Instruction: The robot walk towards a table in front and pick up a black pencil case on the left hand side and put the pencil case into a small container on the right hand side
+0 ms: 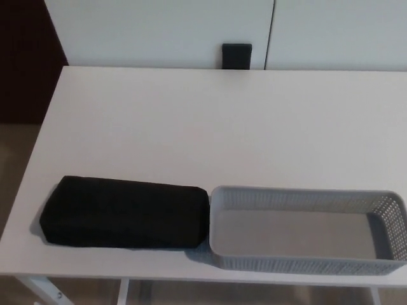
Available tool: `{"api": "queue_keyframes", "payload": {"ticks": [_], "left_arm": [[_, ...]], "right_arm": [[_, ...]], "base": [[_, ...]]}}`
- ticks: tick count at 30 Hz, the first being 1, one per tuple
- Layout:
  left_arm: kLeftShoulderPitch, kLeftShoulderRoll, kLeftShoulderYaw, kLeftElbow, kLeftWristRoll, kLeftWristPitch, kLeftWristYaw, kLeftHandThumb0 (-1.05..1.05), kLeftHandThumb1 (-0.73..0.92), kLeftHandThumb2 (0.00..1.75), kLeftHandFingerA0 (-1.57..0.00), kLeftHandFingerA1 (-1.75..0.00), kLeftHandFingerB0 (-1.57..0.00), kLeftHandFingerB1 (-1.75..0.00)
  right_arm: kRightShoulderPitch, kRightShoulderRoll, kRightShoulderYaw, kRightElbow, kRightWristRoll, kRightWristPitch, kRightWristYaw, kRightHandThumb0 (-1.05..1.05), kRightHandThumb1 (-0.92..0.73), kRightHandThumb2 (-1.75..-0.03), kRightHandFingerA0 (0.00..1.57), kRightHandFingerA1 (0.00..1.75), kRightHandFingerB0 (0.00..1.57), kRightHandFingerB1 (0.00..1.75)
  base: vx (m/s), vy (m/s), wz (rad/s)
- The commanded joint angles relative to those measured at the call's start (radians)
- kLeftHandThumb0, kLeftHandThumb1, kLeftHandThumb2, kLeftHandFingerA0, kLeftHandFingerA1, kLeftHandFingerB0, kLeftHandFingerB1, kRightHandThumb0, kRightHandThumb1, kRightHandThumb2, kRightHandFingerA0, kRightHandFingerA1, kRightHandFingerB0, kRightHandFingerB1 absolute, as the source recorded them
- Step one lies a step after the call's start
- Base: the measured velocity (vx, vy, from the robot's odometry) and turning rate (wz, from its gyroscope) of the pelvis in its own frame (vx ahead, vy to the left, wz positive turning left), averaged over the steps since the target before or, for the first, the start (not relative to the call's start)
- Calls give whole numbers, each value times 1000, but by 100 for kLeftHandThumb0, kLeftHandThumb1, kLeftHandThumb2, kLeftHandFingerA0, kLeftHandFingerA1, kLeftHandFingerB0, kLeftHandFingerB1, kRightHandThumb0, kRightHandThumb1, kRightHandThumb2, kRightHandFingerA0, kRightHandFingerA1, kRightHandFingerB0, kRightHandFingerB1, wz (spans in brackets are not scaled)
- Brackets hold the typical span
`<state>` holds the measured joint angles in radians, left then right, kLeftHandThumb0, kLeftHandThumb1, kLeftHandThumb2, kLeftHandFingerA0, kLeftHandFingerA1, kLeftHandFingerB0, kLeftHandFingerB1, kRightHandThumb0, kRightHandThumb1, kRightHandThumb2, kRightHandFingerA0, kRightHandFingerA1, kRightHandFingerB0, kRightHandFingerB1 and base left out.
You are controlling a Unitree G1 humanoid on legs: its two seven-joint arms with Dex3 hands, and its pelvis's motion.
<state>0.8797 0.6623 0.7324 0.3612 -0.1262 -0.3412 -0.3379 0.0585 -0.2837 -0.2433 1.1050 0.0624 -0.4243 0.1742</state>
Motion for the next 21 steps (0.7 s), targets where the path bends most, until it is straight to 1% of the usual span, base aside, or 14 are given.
{"api": "queue_keyframes", "payload": {"ticks": [1,3,4,5,6,9,12,13,14,15,17,18,19,21], "left_arm": [[70,-52,237,-470,2,-29,64,-56,35,76,0,-17,-4,-25],[64,-72,264,-588,-12,-5,59,-54,34,76,-1,-21,-6,-26],[56,-79,261,-664,-27,7,58,-56,42,53,0,-26,-6,-25],[42,-92,257,-766,-46,27,55,-56,42,53,0,-26,-6,-25],[17,-74,227,-897,-43,77,53,-50,31,75,0,-22,-4,-27],[-59,1,141,-1052,-38,176,32,-56,35,75,0,-17,-6,-24],[-199,158,-17,-1084,-87,285,-17,-51,34,71,0,-19,-6,-28],[-248,188,-68,-1082,-62,305,-28,-49,40,53,-2,-26,-10,-25],[-310,223,-127,-1083,-43,343,-41,-49,38,54,-4,-25,-11,-26],[-376,264,-193,-1078,-19,385,-60,-52,35,69,-6,-29,-9,-29],[-508,295,-324,-1054,42,441,-98,-54,36,68,-7,-33,-10,-31],[-593,301,-413,-1031,83,469,-122,-54,36,68,-7,-33,-10,-31],[-646,293,-471,-1015,123,483,-137,-53,39,55,-9,-27,-13,-27],[-705,277,-547,-998,193,505,-157,-54,41,55,-9,-26,-13,-25]], "right_arm": [[-1,-11,-20,-12,31,44,11,-55,-41,-54,86,62,50,53],[0,-9,-16,-8,25,38,7,-56,-41,-53,85,62,49,53],[-2,-9,-15,-4,24,37,6,-58,-31,-73,83,68,48,60],[-6,-8,-15,0,23,38,4,-58,-31,-73,83,68,48,60],[-6,-9,-7,4,12,39,-6,-53,-41,-53,86,61,51,51],[-11,-5,-9,11,15,46,-6,-50,-39,-53,89,59,53,51],[-12,-5,-8,8,13,50,-10,-48,-39,-52,91,58,53,50],[-9,-9,-2,4,5,47,-14,-51,-40,-53,90,58,51,50],[-10,-11,2,4,0,42,-14,-51,-40,-53,89,57,51,50],[-13,-10,0,2,3,44,-10,-53,-31,-73,82,66,44,57],[-18,-10,-1,5,6,45,-6,-49,-40,-54,85,57,49,48],[-20,-12,1,8,3,46,-8,-49,-40,-54,85,57,49,48],[-20,-13,3,9,-1,47,-11,-60,-35,-72,81,64,45,54],[-14,-18,8,6,-7,48,-14,-59,-35,-73,79,63,45,54]], "base": [[0,0,0],[0,0,0],[0,0,0],[0,0,0],[0,0,0],[0,0,0],[0,0,0],[0,0,0],[0,0,0],[0,0,0],[0,0,0],[0,0,0],[0,0,0],[0,0,0]]}}
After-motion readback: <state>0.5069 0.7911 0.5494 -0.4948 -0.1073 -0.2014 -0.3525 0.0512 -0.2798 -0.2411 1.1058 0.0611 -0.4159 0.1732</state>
